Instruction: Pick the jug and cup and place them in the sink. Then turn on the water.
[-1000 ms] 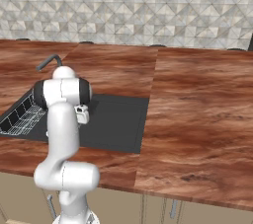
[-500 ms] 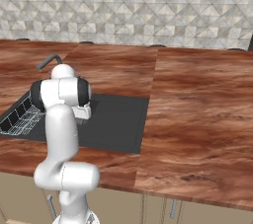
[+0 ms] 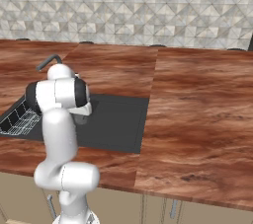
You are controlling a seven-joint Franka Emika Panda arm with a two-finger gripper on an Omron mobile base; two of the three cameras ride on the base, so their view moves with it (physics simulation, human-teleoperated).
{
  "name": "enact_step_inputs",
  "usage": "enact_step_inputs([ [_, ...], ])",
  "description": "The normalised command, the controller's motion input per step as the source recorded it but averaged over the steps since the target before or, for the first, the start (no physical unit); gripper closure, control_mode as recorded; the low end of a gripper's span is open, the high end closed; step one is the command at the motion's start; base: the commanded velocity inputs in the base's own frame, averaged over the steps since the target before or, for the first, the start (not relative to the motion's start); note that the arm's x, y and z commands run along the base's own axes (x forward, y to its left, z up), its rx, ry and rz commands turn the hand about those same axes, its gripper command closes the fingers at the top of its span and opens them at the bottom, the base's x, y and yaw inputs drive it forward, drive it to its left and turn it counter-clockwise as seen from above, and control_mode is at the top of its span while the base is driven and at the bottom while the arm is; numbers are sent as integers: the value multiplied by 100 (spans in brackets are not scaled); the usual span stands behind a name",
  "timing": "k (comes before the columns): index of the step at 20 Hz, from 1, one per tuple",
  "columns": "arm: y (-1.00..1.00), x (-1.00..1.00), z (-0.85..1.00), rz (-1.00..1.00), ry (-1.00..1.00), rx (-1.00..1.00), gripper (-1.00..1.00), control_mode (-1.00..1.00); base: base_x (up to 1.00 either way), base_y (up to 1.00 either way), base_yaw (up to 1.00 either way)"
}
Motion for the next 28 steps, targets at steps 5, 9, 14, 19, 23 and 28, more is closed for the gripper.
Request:
enact_step_inputs([
  [5,0,0,11,0,-23,0,-100,-100,0,0,0],
  [9,0,0,22,0,-27,0,-100,-100,0,0,0],
  [14,0,0,17,0,-26,0,-100,-100,0,0,0],
  [19,0,-1,4,0,-25,0,-100,-100,0,0,0],
  [23,0,0,4,0,-22,0,-100,-100,0,0,0],
  [28,0,0,2,0,-19,1,-100,-100,0,0,0],
])
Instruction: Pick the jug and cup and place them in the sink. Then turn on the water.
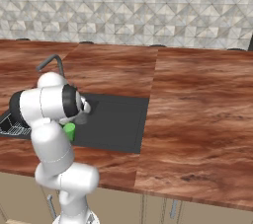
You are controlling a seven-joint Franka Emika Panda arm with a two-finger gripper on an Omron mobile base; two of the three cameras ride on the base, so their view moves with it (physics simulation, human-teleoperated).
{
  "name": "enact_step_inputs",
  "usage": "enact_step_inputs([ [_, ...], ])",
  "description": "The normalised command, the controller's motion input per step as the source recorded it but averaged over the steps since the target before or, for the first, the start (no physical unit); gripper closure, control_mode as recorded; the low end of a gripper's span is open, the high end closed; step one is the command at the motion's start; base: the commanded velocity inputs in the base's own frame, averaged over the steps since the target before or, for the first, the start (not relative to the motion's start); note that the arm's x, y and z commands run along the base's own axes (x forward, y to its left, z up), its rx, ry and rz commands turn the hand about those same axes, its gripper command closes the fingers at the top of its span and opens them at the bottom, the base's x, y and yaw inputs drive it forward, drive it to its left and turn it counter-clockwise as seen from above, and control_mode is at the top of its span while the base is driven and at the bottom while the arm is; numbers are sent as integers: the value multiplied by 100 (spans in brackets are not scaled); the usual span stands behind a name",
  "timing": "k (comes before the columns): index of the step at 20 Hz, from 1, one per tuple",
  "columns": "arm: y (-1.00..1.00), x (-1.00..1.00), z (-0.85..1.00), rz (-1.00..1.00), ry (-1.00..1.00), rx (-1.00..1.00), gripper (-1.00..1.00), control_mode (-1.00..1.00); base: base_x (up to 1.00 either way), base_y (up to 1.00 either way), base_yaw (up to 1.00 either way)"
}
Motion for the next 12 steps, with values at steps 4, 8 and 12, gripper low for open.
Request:
enact_step_inputs([
  [4,-6,0,2,2,-18,2,-100,-100,0,0,0],
  [8,-4,0,6,2,-14,3,-100,-100,0,0,0],
  [12,-1,0,7,1,-15,2,-100,-100,0,0,0],
])
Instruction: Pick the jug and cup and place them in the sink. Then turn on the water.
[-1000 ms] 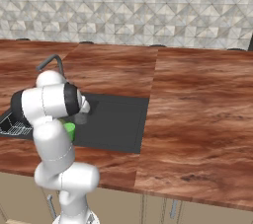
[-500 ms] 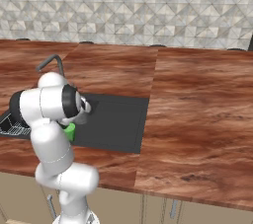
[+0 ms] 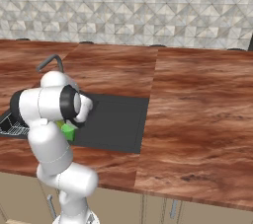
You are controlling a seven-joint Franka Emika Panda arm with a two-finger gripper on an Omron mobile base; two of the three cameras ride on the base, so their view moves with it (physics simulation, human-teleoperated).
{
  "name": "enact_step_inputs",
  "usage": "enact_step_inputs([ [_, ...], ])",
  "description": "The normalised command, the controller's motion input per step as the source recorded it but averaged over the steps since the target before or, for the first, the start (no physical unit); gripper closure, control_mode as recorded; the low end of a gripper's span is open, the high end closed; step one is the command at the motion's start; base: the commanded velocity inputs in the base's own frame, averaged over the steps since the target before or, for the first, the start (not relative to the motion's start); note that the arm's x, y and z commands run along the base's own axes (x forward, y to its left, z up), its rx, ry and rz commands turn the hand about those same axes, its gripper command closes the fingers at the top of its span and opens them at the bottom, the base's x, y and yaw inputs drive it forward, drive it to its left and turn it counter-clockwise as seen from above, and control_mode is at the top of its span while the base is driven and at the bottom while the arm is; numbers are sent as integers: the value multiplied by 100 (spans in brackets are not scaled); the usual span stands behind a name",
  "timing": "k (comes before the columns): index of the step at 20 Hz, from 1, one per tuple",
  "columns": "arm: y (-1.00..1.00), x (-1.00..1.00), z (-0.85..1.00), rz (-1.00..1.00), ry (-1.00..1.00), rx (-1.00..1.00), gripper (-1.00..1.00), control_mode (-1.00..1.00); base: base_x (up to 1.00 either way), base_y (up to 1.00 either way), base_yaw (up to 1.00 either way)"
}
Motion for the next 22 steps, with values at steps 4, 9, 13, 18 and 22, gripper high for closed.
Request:
enact_step_inputs([
  [4,0,0,9,2,-19,1,-100,-100,0,0,0],
  [9,0,0,4,3,-20,0,-100,-100,0,0,0],
  [13,0,0,1,4,-19,1,-100,-100,0,0,0],
  [18,-4,0,0,9,-14,3,-100,-100,0,0,0],
  [22,-6,0,0,12,-8,3,-100,-100,0,0,0],
])
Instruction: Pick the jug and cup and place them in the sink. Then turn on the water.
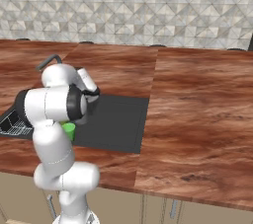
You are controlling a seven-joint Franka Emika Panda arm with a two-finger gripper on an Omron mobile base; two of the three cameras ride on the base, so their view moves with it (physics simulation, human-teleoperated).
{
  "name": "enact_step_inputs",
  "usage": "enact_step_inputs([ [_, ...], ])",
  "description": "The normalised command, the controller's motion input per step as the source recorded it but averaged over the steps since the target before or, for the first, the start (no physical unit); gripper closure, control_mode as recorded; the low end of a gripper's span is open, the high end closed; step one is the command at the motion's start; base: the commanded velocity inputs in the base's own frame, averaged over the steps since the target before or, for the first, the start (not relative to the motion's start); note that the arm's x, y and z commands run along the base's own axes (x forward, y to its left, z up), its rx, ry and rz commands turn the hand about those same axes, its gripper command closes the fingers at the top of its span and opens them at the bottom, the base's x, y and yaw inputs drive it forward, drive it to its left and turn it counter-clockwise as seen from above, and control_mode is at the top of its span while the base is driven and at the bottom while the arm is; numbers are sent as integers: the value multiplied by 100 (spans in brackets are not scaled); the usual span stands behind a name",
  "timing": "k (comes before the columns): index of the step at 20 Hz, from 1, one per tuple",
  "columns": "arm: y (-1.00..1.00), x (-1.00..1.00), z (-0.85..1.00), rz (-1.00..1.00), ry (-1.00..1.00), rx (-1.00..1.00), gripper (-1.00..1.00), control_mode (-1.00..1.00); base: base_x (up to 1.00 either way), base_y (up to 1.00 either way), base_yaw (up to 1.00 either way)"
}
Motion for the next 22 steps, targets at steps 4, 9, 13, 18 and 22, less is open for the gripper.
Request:
enact_step_inputs([
  [4,0,0,0,10,-4,0,-100,-100,0,0,0],
  [9,0,0,-1,5,-2,0,-100,-100,0,0,0],
  [13,3,0,-16,1,-1,0,-100,-100,0,0,0],
  [18,14,1,-23,0,-2,0,-100,-100,0,0,0],
  [22,10,4,-22,0,-1,0,-100,-100,0,0,0],
])
